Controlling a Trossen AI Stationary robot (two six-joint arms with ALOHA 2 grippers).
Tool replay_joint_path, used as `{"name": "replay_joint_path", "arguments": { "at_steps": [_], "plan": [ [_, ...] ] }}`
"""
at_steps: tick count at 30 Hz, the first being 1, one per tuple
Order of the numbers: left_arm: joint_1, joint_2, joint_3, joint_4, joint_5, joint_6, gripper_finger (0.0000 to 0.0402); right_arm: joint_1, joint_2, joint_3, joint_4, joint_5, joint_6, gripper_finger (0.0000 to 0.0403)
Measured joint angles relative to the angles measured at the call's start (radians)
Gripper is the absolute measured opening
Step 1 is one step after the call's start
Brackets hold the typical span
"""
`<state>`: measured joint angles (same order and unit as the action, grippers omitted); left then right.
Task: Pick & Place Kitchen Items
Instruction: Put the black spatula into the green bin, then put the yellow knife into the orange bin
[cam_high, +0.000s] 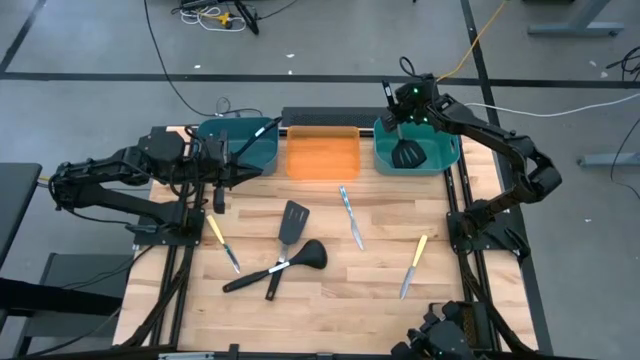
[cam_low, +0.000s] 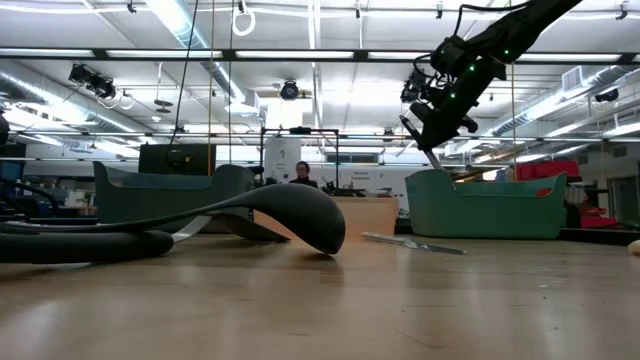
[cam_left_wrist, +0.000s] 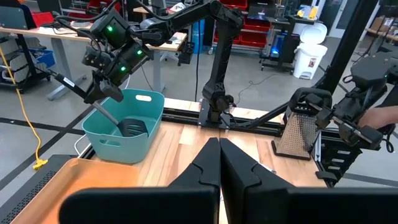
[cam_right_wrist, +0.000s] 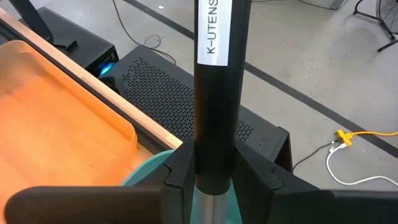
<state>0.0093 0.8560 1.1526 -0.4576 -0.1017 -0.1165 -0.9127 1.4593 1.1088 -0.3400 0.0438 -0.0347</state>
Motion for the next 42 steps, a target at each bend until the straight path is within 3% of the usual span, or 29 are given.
{"name": "replay_joint_path", "arguments": {
  "at_steps": [11,17,25,42],
  "plan": [
    [0.000,0.000,0.000,0.000,0.000,0.000,0.0001,0.000,0.000,0.000,-0.037,-0.011,0.001,0.0180],
    [0.000,0.000,0.000,0.000,0.000,0.000,0.0001,0.000,0.000,0.000,-0.036,-0.011,0.000,0.0210],
    [0.000,0.000,0.000,0.000,-0.001,-0.002,0.0001,0.000,-0.041,0.000,-0.036,-0.014,-0.044,0.0216],
    [0.000,0.000,0.000,0.000,-0.003,0.000,0.0001,0.065,-0.259,0.056,-0.083,-0.026,-0.105,0.0217]
  ]
}}
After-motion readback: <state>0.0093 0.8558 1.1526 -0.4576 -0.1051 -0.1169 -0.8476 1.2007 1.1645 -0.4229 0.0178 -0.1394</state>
